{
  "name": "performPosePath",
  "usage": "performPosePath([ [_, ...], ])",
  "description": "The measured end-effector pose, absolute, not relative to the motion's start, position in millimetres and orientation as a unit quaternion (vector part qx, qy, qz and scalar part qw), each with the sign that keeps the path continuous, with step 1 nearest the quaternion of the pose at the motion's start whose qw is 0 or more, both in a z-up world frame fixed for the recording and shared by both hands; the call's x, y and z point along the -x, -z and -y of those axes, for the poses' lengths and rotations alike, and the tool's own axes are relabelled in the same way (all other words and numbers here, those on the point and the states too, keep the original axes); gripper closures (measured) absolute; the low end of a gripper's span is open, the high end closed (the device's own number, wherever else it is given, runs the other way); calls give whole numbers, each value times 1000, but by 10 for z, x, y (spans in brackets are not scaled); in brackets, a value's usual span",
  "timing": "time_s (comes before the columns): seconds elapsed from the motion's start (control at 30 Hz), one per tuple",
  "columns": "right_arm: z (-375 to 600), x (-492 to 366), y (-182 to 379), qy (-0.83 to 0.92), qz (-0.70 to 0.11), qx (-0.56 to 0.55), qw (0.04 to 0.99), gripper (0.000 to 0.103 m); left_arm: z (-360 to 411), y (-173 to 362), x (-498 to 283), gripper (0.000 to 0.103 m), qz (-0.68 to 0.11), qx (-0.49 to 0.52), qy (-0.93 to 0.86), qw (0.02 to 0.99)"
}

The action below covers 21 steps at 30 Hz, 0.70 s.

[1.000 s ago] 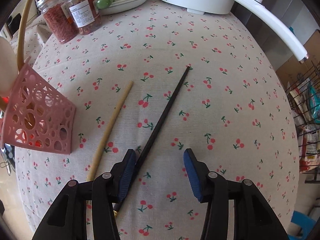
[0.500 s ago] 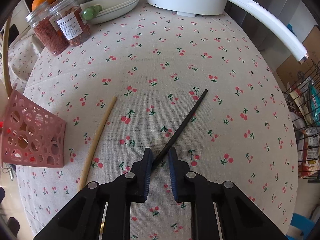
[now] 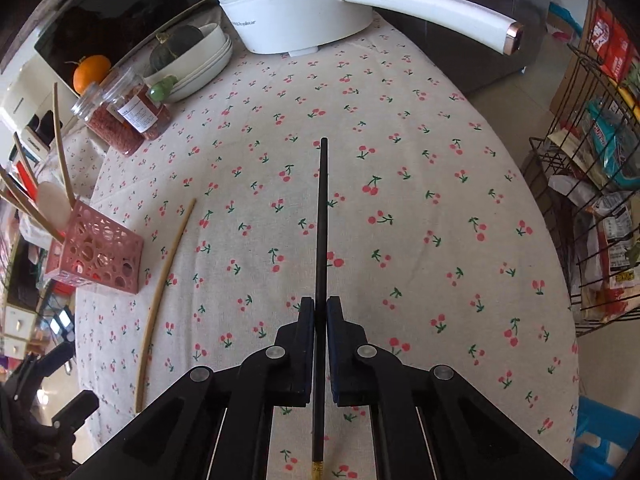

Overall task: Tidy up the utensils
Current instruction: 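Lift the black chopstick with the right gripper while the left grasps the wooden chopstick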

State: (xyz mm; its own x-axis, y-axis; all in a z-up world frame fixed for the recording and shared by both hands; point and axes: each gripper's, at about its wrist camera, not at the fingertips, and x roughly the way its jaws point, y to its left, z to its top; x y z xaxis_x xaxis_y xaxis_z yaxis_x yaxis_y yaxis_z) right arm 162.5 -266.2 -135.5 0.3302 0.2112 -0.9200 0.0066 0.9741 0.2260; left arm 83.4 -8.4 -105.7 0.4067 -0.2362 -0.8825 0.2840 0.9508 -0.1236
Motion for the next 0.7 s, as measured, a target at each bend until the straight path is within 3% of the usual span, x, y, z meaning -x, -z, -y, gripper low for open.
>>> performPosePath([
  [0.03,2719,-1589,1316,-68,-572,-101,811,97,162,1075,-845,27,-517,-33,162,840],
  [0.1,2780,-1503,1246,-77,-565,-110,814,97,290,1129,-897,43,-507,-48,174,843],
  [0.3,2847,-1440,1165,-108,-555,-116,817,97,383,1427,-1189,70,-513,-44,145,845],
  [0.43,2927,-1439,1189,-114,-554,-120,816,97,403,1520,-1301,74,-513,-33,146,845],
  [0.6,3078,-1431,1213,-109,-557,-135,812,96,484,1574,-1327,95,-537,-49,138,831],
  [0.7,3166,-1412,1216,-103,-558,-145,811,97,553,1538,-1252,95,-583,-34,167,794],
])
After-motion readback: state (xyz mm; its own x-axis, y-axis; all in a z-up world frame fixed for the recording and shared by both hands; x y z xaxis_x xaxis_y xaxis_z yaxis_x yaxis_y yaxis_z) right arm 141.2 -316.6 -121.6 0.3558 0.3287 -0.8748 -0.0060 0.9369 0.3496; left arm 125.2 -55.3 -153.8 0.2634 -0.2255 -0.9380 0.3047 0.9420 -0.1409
